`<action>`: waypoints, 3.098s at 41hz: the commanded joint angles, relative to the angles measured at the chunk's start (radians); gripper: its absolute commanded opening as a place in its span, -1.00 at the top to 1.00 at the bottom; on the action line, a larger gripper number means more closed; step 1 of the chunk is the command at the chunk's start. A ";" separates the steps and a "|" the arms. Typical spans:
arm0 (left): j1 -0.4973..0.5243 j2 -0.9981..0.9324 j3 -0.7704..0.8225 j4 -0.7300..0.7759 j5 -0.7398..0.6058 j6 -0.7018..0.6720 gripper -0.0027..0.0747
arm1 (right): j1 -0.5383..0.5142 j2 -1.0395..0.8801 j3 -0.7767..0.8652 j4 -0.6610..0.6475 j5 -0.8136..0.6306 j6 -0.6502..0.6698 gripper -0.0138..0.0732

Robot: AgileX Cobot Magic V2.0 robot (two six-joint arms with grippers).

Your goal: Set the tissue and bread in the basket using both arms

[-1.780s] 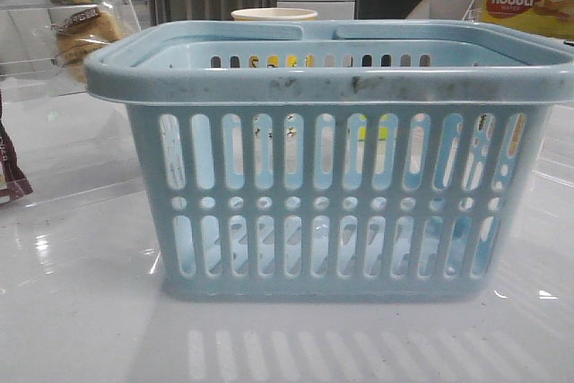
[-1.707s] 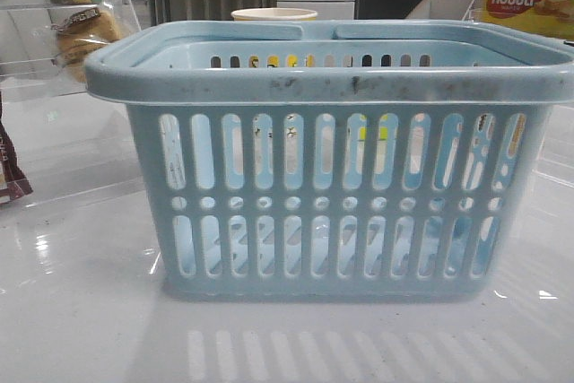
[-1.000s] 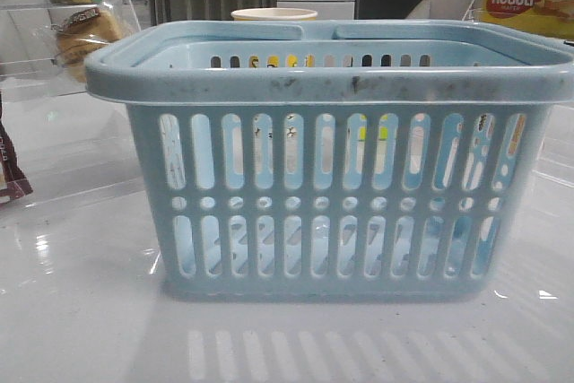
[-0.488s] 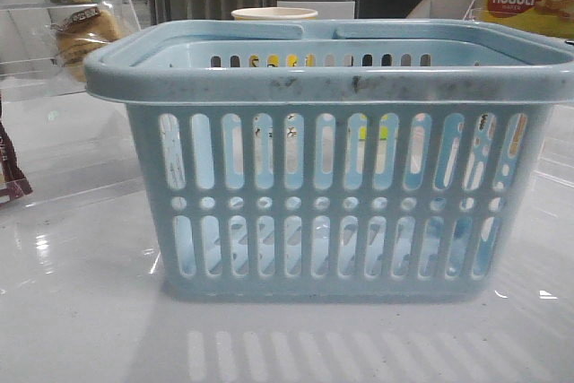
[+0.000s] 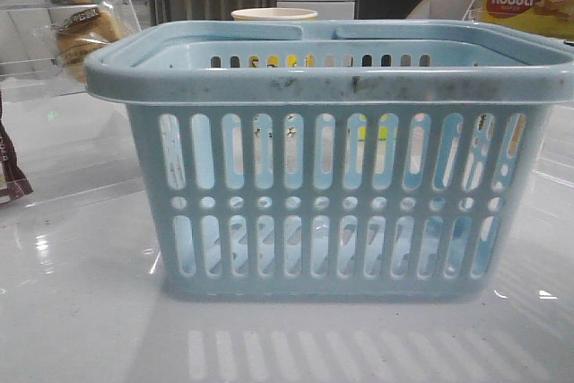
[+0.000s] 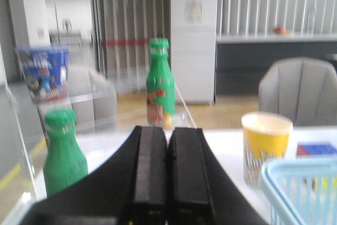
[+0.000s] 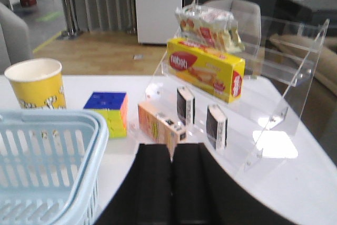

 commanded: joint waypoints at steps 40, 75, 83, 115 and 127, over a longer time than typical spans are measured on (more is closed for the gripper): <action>-0.004 0.286 -0.019 -0.016 0.094 -0.005 -0.38 | -0.011 0.494 -0.010 -0.007 -0.029 0.005 -0.64; -0.004 0.286 -0.019 -0.016 0.095 -0.005 0.11 | -0.176 1.220 -0.683 -0.001 -0.027 0.005 -0.64; -0.004 0.286 -0.019 -0.016 0.095 -0.005 0.21 | -0.176 1.316 -0.747 -0.011 -0.038 0.005 -0.64; -0.004 0.286 -0.019 -0.016 0.095 -0.005 0.27 | -0.180 1.466 -0.763 -0.083 -0.212 0.005 -0.42; -0.004 0.286 -0.019 -0.016 0.095 -0.005 0.27 | -0.180 1.440 -0.764 -0.085 -0.181 0.005 0.04</action>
